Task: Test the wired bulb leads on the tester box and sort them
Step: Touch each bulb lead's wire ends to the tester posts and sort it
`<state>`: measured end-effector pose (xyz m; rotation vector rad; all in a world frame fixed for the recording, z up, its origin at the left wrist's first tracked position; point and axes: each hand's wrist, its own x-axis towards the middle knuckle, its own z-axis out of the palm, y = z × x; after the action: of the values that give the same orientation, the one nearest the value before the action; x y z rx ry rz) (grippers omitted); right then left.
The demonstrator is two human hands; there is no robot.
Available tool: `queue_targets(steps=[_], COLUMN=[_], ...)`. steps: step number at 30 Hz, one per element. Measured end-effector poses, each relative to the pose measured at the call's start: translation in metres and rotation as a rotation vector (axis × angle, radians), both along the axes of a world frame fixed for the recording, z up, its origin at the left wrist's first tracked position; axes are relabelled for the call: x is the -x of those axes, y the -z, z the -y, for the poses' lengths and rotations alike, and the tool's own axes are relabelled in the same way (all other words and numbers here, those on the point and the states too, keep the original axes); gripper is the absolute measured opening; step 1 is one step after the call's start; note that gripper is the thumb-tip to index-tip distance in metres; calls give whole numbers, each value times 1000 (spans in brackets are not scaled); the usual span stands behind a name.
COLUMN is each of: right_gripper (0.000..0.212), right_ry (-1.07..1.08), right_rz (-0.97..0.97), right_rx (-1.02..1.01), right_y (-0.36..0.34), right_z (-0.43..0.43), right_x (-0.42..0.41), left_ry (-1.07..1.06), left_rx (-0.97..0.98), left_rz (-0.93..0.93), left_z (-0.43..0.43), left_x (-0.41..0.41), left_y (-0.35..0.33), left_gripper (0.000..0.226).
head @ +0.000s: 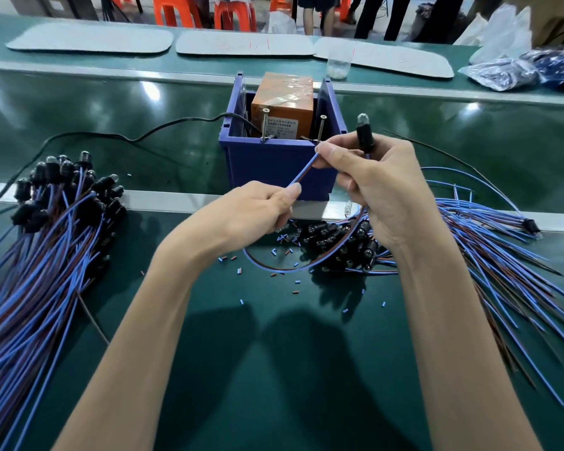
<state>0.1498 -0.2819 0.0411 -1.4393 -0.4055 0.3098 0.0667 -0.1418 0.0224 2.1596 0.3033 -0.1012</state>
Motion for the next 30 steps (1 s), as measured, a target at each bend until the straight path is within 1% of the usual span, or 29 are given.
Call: queue_targets(steps=[3, 7, 9, 14, 18, 26, 30], right_gripper=[15, 17, 16, 21, 23, 23, 24], right_ry=[-12, -26, -25, 9, 19, -17, 51], right_rz=[10, 23, 24, -58, -101, -103, -141], right_rx=[25, 54, 69, 46, 39, 55, -35], right_y=[0, 0, 0, 0, 1, 0, -3], right_z=[-1, -1, -1, -6, -13, -18, -11], right_x=[0, 1, 1, 4, 8, 12, 5], left_ry=[-7, -82, -88, -75, -71, -54, -94], left_rx=[22, 55, 48, 20, 41, 184, 217], left_rz=[33, 239, 286, 284, 288, 271, 240], left_z=[-2, 0, 1, -1, -5, -9, -16], left_x=[0, -2, -2, 0, 3, 10, 14], left_y=[0, -1, -1, -4, -8, -17, -17], left_gripper=[46, 38, 37, 38, 37, 37, 38])
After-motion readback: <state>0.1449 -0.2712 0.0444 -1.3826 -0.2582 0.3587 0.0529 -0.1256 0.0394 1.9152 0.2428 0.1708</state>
